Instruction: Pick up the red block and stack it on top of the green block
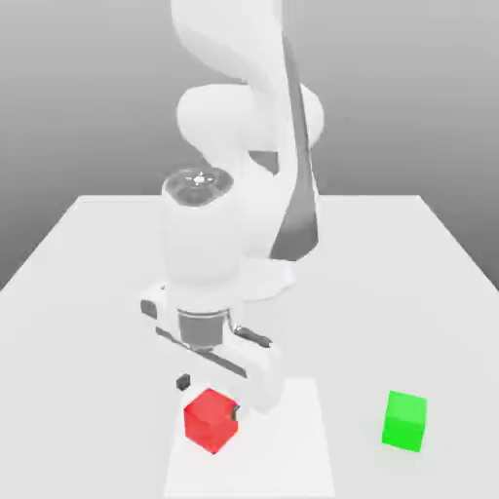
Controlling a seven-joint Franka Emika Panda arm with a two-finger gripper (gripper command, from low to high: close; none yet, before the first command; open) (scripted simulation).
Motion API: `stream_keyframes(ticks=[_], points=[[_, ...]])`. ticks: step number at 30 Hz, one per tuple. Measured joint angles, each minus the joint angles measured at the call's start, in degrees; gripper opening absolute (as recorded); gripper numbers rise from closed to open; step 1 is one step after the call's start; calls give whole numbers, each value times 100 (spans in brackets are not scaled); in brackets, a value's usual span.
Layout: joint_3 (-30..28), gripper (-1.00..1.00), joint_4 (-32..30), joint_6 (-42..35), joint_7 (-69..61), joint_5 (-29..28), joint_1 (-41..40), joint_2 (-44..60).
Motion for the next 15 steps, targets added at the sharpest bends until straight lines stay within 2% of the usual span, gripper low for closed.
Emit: stream_keyframes(ticks=[7, 13, 15], points=[[-2, -100, 4, 32, 8, -9, 1, 31], [131, -100, -138, -885, -99, 151, -14, -1029], [402, -100, -49, -1111, -56, 157, 429, -1164]])
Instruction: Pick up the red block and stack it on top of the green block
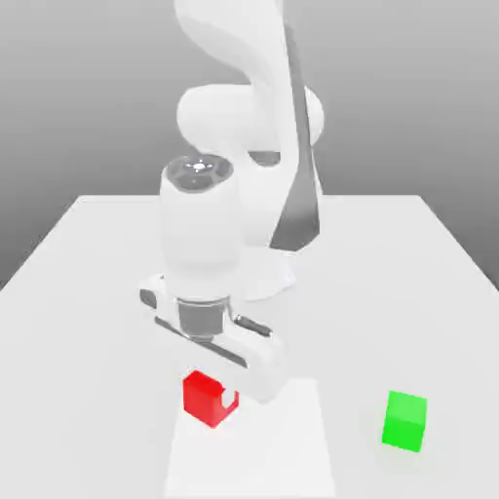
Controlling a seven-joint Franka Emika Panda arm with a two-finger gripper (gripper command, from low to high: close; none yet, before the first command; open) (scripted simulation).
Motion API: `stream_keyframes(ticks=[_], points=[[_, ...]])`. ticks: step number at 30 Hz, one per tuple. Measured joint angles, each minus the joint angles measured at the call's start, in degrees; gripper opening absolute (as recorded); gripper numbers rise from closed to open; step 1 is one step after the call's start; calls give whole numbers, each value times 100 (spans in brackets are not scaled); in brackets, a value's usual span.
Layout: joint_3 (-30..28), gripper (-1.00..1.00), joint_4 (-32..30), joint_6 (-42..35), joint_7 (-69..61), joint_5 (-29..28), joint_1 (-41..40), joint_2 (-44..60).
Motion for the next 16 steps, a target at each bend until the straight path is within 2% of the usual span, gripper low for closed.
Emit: stream_keyframes(ticks=[7, 12, 13, 16], points=[[879, -100, 474, -584, 269, -59, 1716, -104], [697, -100, 577, 124, 698, -614, 1868, 734], [640, 100, 584, 252, 763, -702, 1911, 876], [640, 100, 584, 252, 763, -702, 1911, 876]])
